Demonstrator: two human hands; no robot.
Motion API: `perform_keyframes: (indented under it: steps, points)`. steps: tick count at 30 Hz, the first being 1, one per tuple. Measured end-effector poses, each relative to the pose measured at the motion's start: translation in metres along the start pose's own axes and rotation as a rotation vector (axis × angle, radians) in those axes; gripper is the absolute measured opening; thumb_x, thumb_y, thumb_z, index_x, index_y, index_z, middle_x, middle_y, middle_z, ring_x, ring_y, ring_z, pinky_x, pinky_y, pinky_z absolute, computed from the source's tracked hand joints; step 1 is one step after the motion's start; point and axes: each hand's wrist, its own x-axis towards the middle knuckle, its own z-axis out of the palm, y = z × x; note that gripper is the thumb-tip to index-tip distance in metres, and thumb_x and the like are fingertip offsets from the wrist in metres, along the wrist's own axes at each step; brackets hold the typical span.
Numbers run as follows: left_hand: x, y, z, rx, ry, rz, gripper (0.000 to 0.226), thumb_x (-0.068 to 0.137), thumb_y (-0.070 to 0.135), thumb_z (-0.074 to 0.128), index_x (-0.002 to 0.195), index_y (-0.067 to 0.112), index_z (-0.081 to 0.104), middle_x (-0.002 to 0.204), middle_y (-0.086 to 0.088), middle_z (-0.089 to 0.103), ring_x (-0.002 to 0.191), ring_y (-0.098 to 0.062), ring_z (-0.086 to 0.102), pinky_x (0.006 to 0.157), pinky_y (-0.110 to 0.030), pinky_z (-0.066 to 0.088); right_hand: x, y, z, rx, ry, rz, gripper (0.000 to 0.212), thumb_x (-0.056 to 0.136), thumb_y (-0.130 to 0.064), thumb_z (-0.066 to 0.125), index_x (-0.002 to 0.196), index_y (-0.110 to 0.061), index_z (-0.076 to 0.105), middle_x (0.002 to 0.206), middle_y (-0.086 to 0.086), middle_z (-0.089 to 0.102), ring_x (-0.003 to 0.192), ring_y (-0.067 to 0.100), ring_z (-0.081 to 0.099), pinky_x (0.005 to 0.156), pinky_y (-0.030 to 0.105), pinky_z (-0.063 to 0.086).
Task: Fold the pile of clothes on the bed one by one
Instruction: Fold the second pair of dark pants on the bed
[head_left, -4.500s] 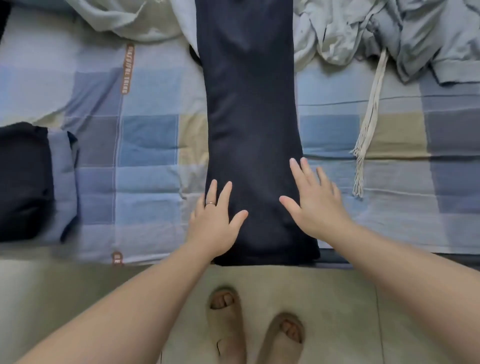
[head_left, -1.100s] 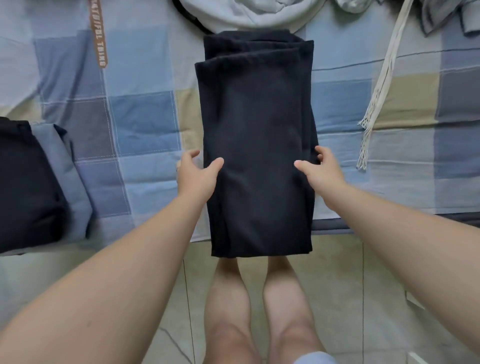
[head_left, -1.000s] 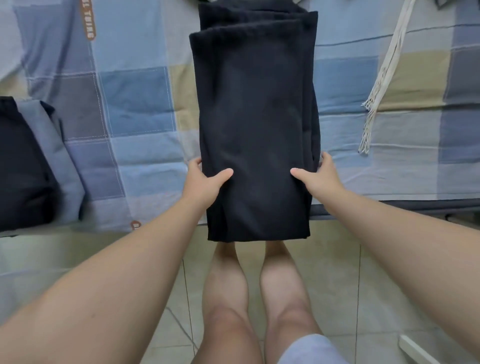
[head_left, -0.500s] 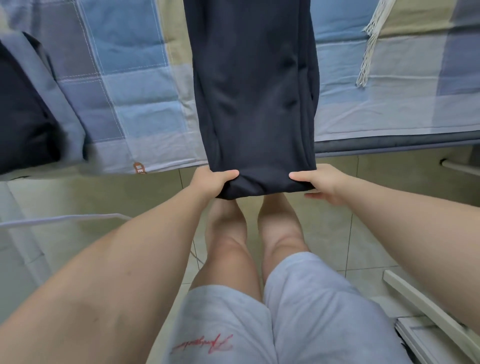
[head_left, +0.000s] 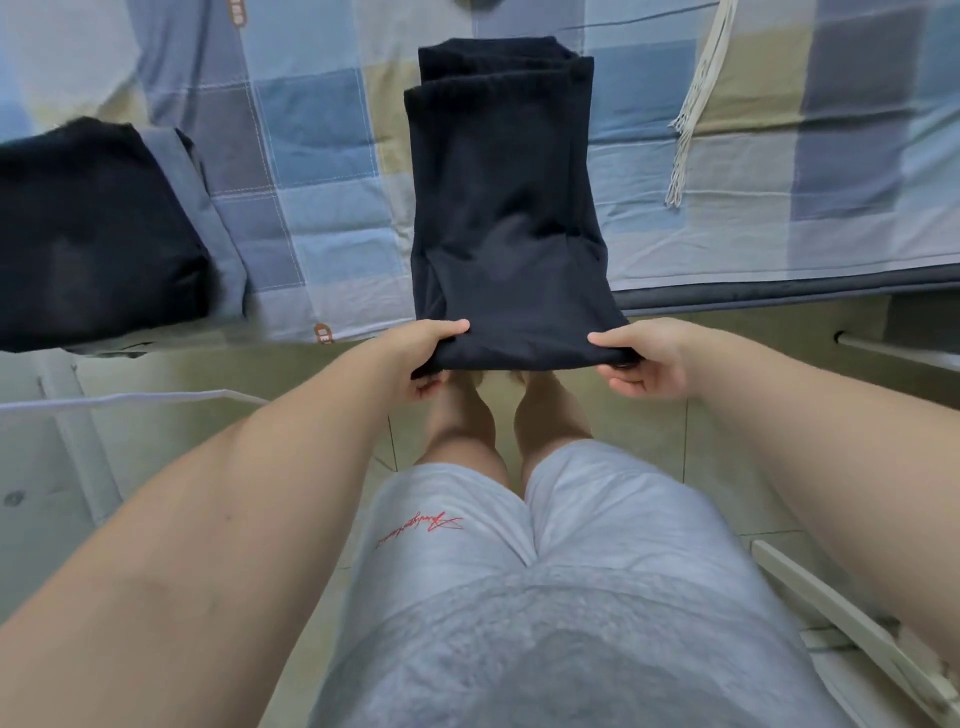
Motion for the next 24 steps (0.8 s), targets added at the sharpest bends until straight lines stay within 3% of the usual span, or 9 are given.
perform_keyframes:
  steps: [3,7,10,13,16,19,20,22,24]
  points:
    - [-0.005,0.035,-0.011,-0.138,-0.026,-0.015,0.026,0.088,0.040,0.072,0.092,0.019,0.056,0.053,0.002,0.056,0.043,-0.011,0.051,0.049,-0.020,0.045,-0.013,-0.041,-0.004,0.063,0.000,-0.011,0.017,0.091,-0.028,0.073,0.095,-0.019,0.059,0.064,-0.003,0.067,0.052,0.008,0.063,0.053,0.021,0.053]
    - [-0.006,0.094,-0.020,-0.405,-0.090,-0.003,0.014,0.091,0.032,0.067,0.089,0.019,0.064,0.065,0.005,0.067,0.043,-0.008,0.056,0.052,-0.016,0.046,-0.016,-0.107,-0.005,0.164,0.037,-0.082,0.013,0.095,-0.030,0.062,0.090,-0.018,0.060,0.063,-0.002,0.067,0.049,0.010,0.061,0.058,0.026,0.051]
    - [-0.003,0.139,-0.017,-0.519,-0.104,0.075,0.014,0.092,0.028,0.062,0.083,0.020,0.068,0.070,0.008,0.071,0.047,-0.005,0.055,0.058,-0.022,0.045,-0.012,-0.160,-0.002,0.236,0.086,-0.125,0.017,0.095,-0.030,0.054,0.083,-0.018,0.059,0.058,-0.005,0.064,0.045,0.013,0.063,0.061,0.028,0.049]
    - [0.011,0.179,-0.014,-0.664,-0.098,0.175,0.016,0.096,0.023,0.054,0.096,0.020,0.070,0.081,0.008,0.075,0.054,-0.004,0.056,0.067,-0.023,0.046,0.003,-0.209,0.001,0.341,0.113,-0.209,0.018,0.097,-0.030,0.051,0.094,-0.017,0.063,0.066,-0.005,0.070,0.052,0.014,0.069,0.062,0.028,0.052]
    - [0.035,0.211,-0.009,-0.743,-0.087,0.339,0.024,0.102,0.028,0.052,0.119,0.020,0.067,0.099,0.008,0.077,0.075,-0.005,0.065,0.071,-0.024,0.048,0.031,-0.250,0.007,0.428,0.099,-0.338,0.029,0.103,-0.030,0.044,0.116,-0.013,0.064,0.094,0.003,0.078,0.077,0.019,0.076,0.067,0.034,0.056]
    - [0.069,0.223,0.005,-0.372,0.131,0.684,0.037,0.101,0.033,0.057,0.136,0.022,0.056,0.124,0.009,0.066,0.112,-0.012,0.061,0.083,-0.025,0.050,0.066,-0.274,0.023,0.284,0.183,-0.512,0.036,0.103,-0.031,0.049,0.135,-0.016,0.055,0.132,0.004,0.064,0.116,0.023,0.062,0.084,0.039,0.050]
    - [0.086,0.222,0.009,-0.099,0.263,0.833,0.042,0.100,0.033,0.059,0.140,0.023,0.054,0.132,0.009,0.061,0.123,-0.013,0.055,0.094,-0.025,0.049,0.083,-0.274,0.029,0.104,0.295,-0.617,0.041,0.101,-0.033,0.052,0.140,-0.020,0.051,0.140,0.002,0.057,0.123,0.021,0.055,0.091,0.038,0.047]
    - [0.123,0.213,0.013,0.561,0.503,1.035,0.050,0.100,0.040,0.054,0.148,0.032,0.046,0.158,0.008,0.038,0.146,-0.020,0.031,0.118,-0.037,0.030,0.122,-0.262,0.035,-0.457,0.524,-0.834,0.054,0.100,-0.038,0.050,0.152,-0.027,0.038,0.159,-0.001,0.037,0.143,0.023,0.035,0.113,0.041,0.033]
    - [0.159,0.208,0.014,0.935,0.649,1.117,0.059,0.101,0.049,0.045,0.156,0.041,0.027,0.169,0.008,0.007,0.155,-0.025,0.004,0.124,-0.047,0.011,0.157,-0.244,0.037,-0.872,0.692,-0.935,0.064,0.102,-0.048,0.041,0.160,-0.034,0.017,0.169,-0.005,0.006,0.155,0.026,0.004,0.123,0.052,0.010]
